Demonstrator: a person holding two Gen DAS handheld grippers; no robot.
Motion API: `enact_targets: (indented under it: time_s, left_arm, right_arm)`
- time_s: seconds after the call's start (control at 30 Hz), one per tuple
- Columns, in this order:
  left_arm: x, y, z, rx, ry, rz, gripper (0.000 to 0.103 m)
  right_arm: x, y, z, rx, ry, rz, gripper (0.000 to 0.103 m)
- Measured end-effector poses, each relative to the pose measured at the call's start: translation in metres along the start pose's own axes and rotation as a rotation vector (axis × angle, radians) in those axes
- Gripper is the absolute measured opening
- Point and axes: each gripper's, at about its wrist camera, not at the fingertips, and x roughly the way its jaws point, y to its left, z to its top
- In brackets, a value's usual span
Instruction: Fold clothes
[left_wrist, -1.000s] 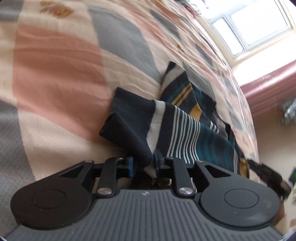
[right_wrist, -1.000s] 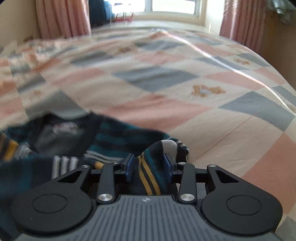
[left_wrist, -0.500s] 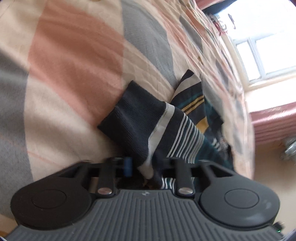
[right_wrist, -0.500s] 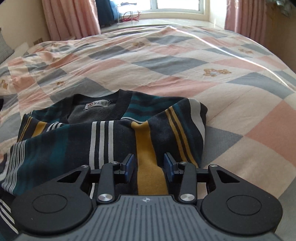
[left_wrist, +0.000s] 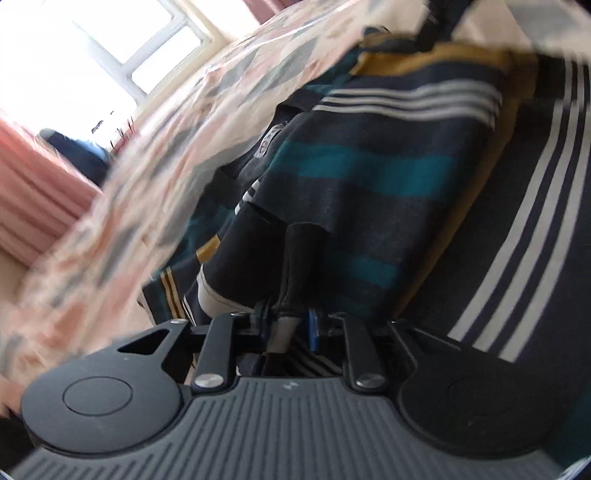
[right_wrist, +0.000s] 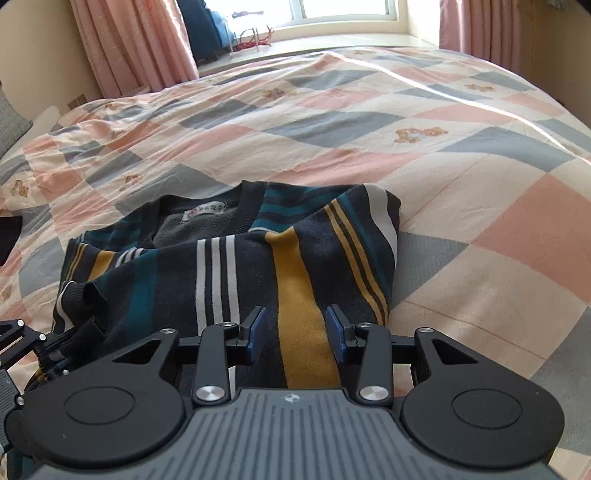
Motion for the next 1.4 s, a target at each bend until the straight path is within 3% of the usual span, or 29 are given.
enact_targets:
  time_s: [0.07, 0.13, 0.23, 0.3, 0.4, 0.47, 0.53, 0.6, 0.67, 0.73, 0.77, 0.83, 0.9, 0.97, 1.03, 1.1, 1.17, 1.2, 1.3, 1.4]
  left_arm:
    - [-0.022, 0.034, -0.003, -0.178, -0.050, -0.159, 0.025]
    - [-0.040, 0.064, -0.006, -0.348, -0.105, -0.269, 0.021]
    - [-0.039, 0.094, -0.007, -0.556, -0.162, -0.285, 0.013]
    - [-0.016, 0.098, -0.003, -0.606, -0.150, -0.247, 0.008]
    - [0.043, 0.090, 0.001, -0.581, -0.045, -0.238, 0.008]
    - [0.055, 0.082, 0.003, -0.538, -0.029, -0.226, 0.006]
    - [0.040, 0.084, 0.007, -0.520, -0.065, -0.241, 0.007]
    - [0.015, 0.090, 0.006, -0.530, -0.149, -0.247, 0.009]
    - [0.007, 0.092, 0.007, -0.509, -0.177, -0.217, 0.011]
    - [0.026, 0.084, 0.009, -0.448, -0.118, -0.211, 0.013]
    - [0.041, 0.075, 0.009, -0.400, -0.073, -0.217, 0.013]
    - [0.048, 0.060, 0.009, -0.300, -0.063, -0.184, 0.012]
    - [0.032, 0.063, 0.012, -0.322, -0.112, -0.205, 0.013]
    - [0.015, 0.067, 0.006, -0.384, -0.152, -0.230, 0.015]
    - [0.020, 0.057, 0.001, -0.351, -0.090, -0.236, 0.019]
    - [0.026, 0.046, -0.003, -0.304, -0.031, -0.228, 0.020]
    - [0.013, 0.046, -0.001, -0.316, -0.045, -0.213, 0.020]
    - [0.002, 0.049, 0.000, -0.341, -0.061, -0.209, 0.019]
    - [-0.040, 0.052, -0.015, -0.396, -0.084, -0.175, 0.019]
    - [-0.091, 0.032, -0.047, -0.361, -0.054, -0.126, 0.019]
  right_arm:
    - [-0.008, 0.001, 0.000, -0.017, -0.022, 0.013, 0.040]
    - [-0.014, 0.005, -0.001, -0.050, -0.034, 0.024, 0.040]
    - [-0.017, 0.013, -0.004, -0.101, -0.046, 0.031, 0.040]
    - [-0.013, 0.016, -0.006, -0.122, -0.044, 0.026, 0.040]
    - [0.005, 0.016, -0.013, -0.147, -0.002, -0.002, 0.039]
    - [0.024, 0.015, -0.021, -0.170, 0.074, -0.044, 0.038]
    - [0.023, 0.016, -0.022, -0.184, 0.067, -0.043, 0.037]
    - [0.009, 0.019, -0.020, -0.199, 0.033, -0.050, 0.038]
    - [-0.008, 0.020, -0.022, -0.199, -0.019, -0.046, 0.038]
    - [-0.014, 0.019, -0.028, -0.197, -0.035, -0.048, 0.039]
    - [-0.010, 0.020, -0.032, -0.199, -0.007, -0.064, 0.040]
    - [0.003, 0.020, -0.041, -0.204, 0.043, -0.090, 0.040]
    - [0.007, 0.024, -0.044, -0.212, 0.065, -0.115, 0.040]
    - [-0.011, 0.030, -0.042, -0.224, 0.002, -0.107, 0.040]
    - [-0.027, 0.034, -0.042, -0.228, -0.045, -0.100, 0.046]
    - [-0.016, 0.032, -0.048, -0.229, 0.035, -0.106, 0.048]
    - [0.005, 0.031, -0.056, -0.253, 0.137, -0.121, 0.047]
    - [0.005, 0.032, -0.057, -0.270, 0.142, -0.121, 0.047]
    - [-0.025, 0.037, -0.059, -0.301, 0.054, -0.082, 0.047]
    - [-0.067, 0.034, -0.075, -0.300, 0.001, -0.041, 0.047]
